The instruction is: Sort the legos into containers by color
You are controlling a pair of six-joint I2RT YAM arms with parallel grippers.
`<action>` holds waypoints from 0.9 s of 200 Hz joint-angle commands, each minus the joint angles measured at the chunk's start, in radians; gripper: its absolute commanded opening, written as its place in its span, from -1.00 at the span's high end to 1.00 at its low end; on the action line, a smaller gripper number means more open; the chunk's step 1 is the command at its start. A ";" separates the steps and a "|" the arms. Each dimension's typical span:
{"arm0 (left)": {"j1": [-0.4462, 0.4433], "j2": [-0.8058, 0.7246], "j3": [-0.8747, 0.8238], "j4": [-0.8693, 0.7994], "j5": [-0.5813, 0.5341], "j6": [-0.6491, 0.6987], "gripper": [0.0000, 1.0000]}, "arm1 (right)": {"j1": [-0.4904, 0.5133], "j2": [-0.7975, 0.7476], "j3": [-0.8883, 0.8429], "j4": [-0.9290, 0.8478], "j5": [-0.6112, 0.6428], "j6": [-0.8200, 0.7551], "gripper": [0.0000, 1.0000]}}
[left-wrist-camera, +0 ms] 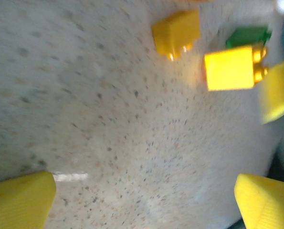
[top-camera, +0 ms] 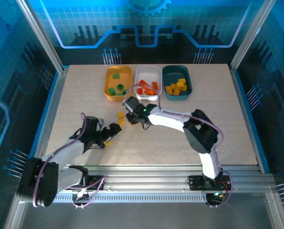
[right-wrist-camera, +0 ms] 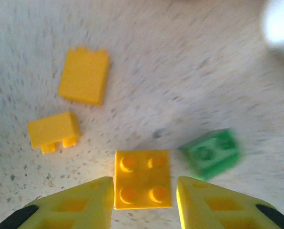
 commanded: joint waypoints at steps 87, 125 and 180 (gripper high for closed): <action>-0.110 0.276 0.342 -0.235 -0.265 0.189 -0.98 | -0.527 0.037 0.155 -0.094 -0.203 0.125 0.22; -0.106 0.259 0.313 -0.190 -0.276 0.143 -0.98 | -0.425 -0.111 -0.041 0.007 -0.268 0.117 0.04; -0.009 0.141 0.182 -0.095 -0.233 0.023 -0.98 | -0.089 -0.076 -0.097 0.049 -0.167 0.041 -0.46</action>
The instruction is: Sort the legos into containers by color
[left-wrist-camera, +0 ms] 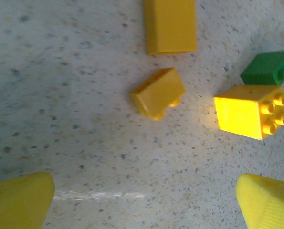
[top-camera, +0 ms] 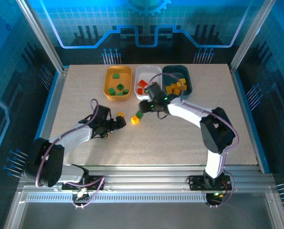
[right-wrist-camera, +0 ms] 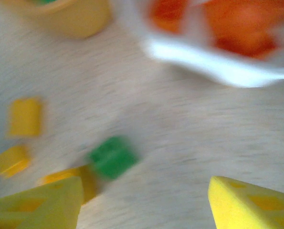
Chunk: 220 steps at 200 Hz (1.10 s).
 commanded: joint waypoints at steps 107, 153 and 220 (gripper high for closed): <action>0.116 -0.266 -0.183 0.042 0.038 -0.066 -0.98 | 0.170 0.245 0.173 -0.064 0.086 -0.068 0.00; 0.116 -0.220 -0.169 0.060 0.070 -0.064 -0.98 | 0.195 0.246 0.161 -0.090 0.118 -0.067 0.04; 0.116 -0.212 -0.185 0.073 0.074 -0.063 -0.98 | 0.193 0.203 0.115 -0.052 0.146 -0.044 0.32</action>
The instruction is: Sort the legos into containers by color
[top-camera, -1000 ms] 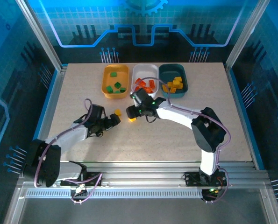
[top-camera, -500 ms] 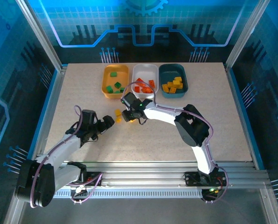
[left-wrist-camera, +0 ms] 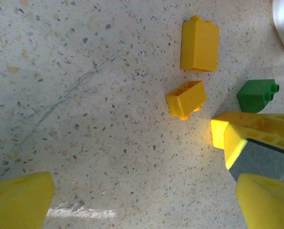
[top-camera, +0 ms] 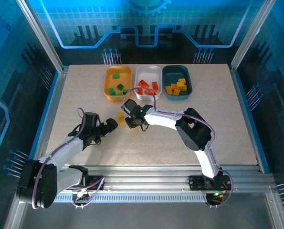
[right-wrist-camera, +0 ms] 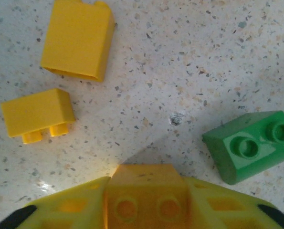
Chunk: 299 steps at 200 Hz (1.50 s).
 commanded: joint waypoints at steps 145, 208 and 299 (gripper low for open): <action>-0.144 0.530 0.446 -0.238 -0.148 0.105 -0.83 | -0.646 -0.147 0.128 -0.079 -0.156 0.135 0.40; -0.145 0.647 0.543 -0.268 -0.153 0.075 -0.66 | -0.683 -0.085 0.237 -0.148 -0.184 0.145 -0.28; -0.146 0.772 0.651 -0.310 -0.137 0.030 -0.35 | -0.525 -0.739 -0.496 0.020 -0.084 0.241 -0.34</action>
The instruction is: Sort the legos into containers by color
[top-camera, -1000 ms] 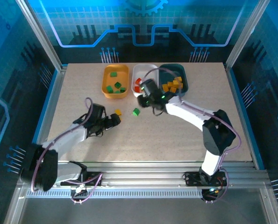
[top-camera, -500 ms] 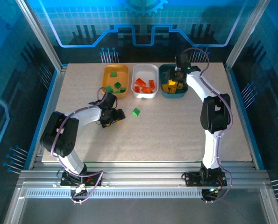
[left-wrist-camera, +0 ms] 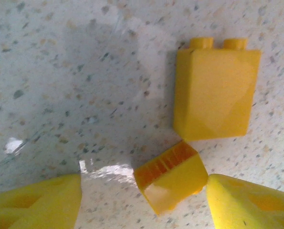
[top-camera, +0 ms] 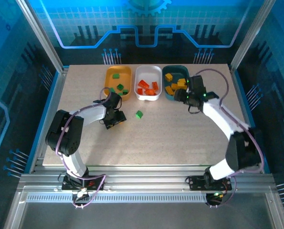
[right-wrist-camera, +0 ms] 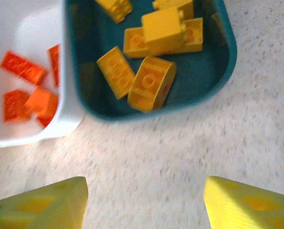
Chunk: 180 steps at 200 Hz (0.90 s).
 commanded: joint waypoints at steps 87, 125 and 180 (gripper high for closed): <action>-0.008 0.109 0.112 -0.023 -0.016 0.018 -0.25 | 0.072 -0.195 -0.267 0.077 0.024 -0.002 -0.37; -0.003 0.190 0.228 -0.068 -0.040 0.123 -0.23 | 0.072 -0.134 -0.269 0.101 -0.002 0.013 -0.37; -0.003 0.250 0.305 -0.136 -0.132 0.318 -0.17 | 0.072 -0.130 -0.265 0.095 -0.002 0.018 -0.36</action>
